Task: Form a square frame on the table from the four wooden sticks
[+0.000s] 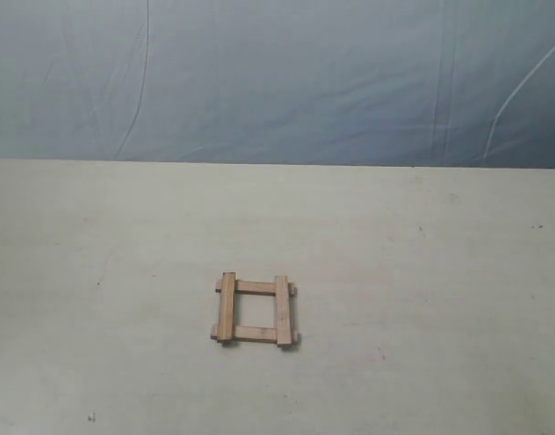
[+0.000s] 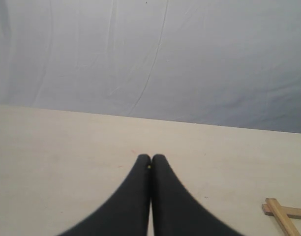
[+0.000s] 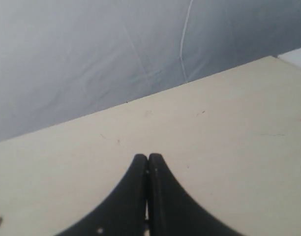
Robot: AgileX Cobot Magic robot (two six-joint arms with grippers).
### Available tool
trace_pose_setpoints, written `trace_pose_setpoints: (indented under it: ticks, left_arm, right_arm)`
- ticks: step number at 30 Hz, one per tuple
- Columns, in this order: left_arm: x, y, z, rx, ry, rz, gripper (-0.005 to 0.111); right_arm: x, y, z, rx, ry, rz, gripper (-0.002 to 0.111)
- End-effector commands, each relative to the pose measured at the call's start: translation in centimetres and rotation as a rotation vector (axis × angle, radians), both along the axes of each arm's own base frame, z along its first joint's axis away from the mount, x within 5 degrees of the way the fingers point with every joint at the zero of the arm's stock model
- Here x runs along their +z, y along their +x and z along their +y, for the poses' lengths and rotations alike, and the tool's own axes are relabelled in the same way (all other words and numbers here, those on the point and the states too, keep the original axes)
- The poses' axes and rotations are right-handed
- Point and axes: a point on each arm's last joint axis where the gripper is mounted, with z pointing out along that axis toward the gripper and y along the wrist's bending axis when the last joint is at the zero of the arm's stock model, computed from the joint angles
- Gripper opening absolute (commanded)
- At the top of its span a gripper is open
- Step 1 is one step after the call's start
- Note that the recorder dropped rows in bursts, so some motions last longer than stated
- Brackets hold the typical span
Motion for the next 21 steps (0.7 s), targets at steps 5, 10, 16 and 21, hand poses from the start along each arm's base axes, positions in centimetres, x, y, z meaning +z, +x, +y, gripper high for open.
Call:
trace_pose_setpoints:
  ticks: [5,10,16,21]
  left_arm:
    - [-0.16,-0.05,-0.06,-0.01,0.005,0.005,0.0]
    - [-0.16,-0.05,-0.06,-0.01,0.005,0.005,0.0]
    - [-0.16,-0.05,-0.06,-0.01,0.005,0.005,0.0]
    - [-0.16,-0.05,-0.06,-0.01,0.005,0.005,0.0]
  right_arm:
    - [-0.91,-0.18,0.09,0.055,-0.235,0.09,-0.001]
    - [-0.93,-0.18,0.17,0.066,-0.205,0.09,-0.001]
    - [-0.81,-0.15,0.16,0.063,-0.21,0.077,-0.001]
    - [-0.81,-0.15,0.16,0.063,-0.21,0.077,-0.001]
